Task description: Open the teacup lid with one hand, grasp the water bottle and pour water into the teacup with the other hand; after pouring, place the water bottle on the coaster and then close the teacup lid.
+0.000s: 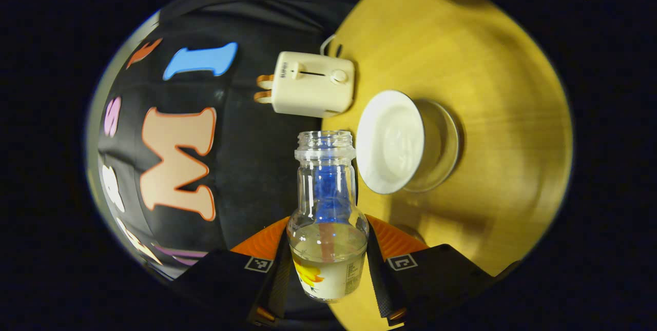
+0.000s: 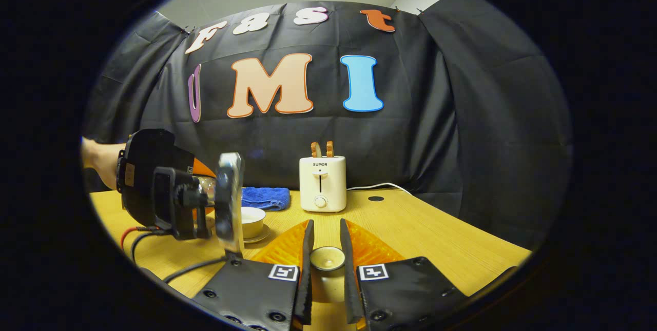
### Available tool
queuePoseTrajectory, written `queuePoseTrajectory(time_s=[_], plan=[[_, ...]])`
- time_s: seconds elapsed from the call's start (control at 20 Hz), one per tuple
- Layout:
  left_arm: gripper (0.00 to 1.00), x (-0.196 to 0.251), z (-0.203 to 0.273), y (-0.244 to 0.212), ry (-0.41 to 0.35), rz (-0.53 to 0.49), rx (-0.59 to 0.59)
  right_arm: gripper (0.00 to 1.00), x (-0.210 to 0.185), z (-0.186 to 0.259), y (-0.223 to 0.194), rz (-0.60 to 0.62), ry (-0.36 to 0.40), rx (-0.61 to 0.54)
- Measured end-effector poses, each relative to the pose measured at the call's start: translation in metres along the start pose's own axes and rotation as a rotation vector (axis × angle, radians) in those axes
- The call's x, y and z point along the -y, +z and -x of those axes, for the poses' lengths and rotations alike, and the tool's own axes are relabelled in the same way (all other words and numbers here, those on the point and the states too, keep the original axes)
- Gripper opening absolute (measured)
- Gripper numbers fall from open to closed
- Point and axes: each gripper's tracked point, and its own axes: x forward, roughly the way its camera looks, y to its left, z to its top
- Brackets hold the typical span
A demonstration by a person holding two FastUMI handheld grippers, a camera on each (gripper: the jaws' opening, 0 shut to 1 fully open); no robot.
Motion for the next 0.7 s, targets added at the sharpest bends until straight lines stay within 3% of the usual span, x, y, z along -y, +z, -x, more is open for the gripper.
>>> queuePoseTrajectory(time_s=[0.25, 0.45, 0.55, 0.7], plan=[[0.65, -0.028, 0.020, 0.012, 0.107, 0.649, 0.235, 0.29, 0.000, 0.000, 0.000, 0.001, -0.002, 0.001], [0.65, -0.042, 0.021, 0.011, 0.124, 1.137, 0.353, 0.29, 0.001, 0.001, 0.000, 0.001, -0.008, 0.000], [0.65, -0.038, 0.015, 0.012, 0.139, 1.247, 0.359, 0.29, 0.002, 0.000, 0.000, 0.001, -0.010, 0.000], [0.65, -0.034, 0.004, 0.015, 0.147, 1.294, 0.323, 0.29, 0.003, 0.000, 0.000, 0.002, -0.014, 0.001]])
